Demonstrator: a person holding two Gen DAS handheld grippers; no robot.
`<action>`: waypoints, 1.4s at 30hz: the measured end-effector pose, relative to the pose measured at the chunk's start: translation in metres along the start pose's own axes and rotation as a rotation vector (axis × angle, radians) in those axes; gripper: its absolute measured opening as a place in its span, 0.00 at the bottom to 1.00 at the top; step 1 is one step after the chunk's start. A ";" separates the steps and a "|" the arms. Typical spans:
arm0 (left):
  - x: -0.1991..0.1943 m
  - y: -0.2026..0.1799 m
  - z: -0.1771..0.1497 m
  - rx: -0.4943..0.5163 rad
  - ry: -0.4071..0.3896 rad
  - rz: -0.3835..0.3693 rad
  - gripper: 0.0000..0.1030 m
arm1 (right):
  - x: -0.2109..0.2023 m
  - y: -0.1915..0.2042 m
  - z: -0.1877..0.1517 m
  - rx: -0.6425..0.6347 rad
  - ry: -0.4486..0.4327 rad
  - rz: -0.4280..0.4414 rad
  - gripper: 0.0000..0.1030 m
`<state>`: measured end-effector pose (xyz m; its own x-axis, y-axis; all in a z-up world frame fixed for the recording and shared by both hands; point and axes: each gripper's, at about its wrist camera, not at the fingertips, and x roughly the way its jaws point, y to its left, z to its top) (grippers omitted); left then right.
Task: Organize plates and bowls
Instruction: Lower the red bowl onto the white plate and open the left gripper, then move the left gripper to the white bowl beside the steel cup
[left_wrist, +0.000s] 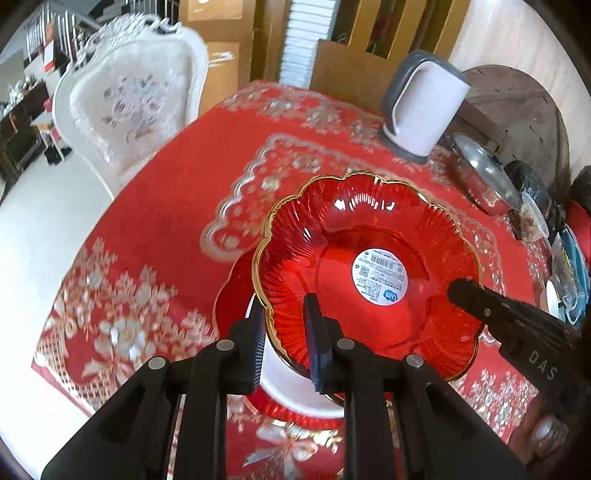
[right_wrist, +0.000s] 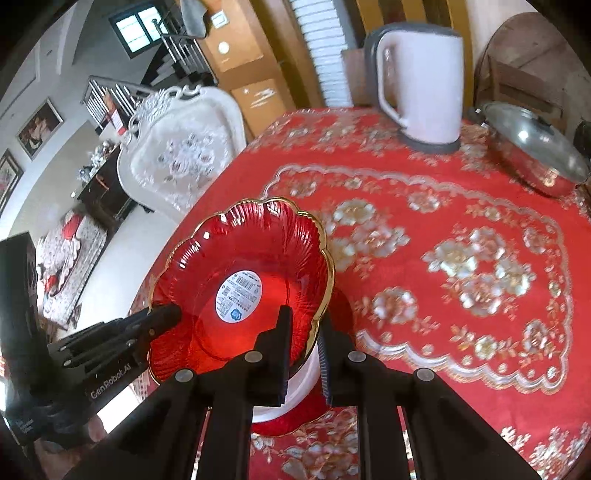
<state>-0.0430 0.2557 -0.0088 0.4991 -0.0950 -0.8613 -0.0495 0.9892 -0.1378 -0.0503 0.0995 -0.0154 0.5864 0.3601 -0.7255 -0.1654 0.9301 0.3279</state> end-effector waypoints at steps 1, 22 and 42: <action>0.000 0.003 -0.004 -0.002 0.005 0.004 0.17 | 0.003 0.002 -0.003 -0.005 0.008 0.005 0.13; 0.029 0.016 -0.023 -0.012 0.087 -0.003 0.18 | 0.040 -0.003 -0.024 0.007 0.089 -0.004 0.13; 0.031 0.022 -0.024 -0.054 0.093 -0.057 0.59 | 0.036 -0.008 -0.021 0.041 0.066 0.018 0.27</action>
<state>-0.0499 0.2721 -0.0502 0.4198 -0.1630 -0.8929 -0.0713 0.9748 -0.2115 -0.0450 0.1066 -0.0567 0.5299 0.3817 -0.7573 -0.1417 0.9203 0.3647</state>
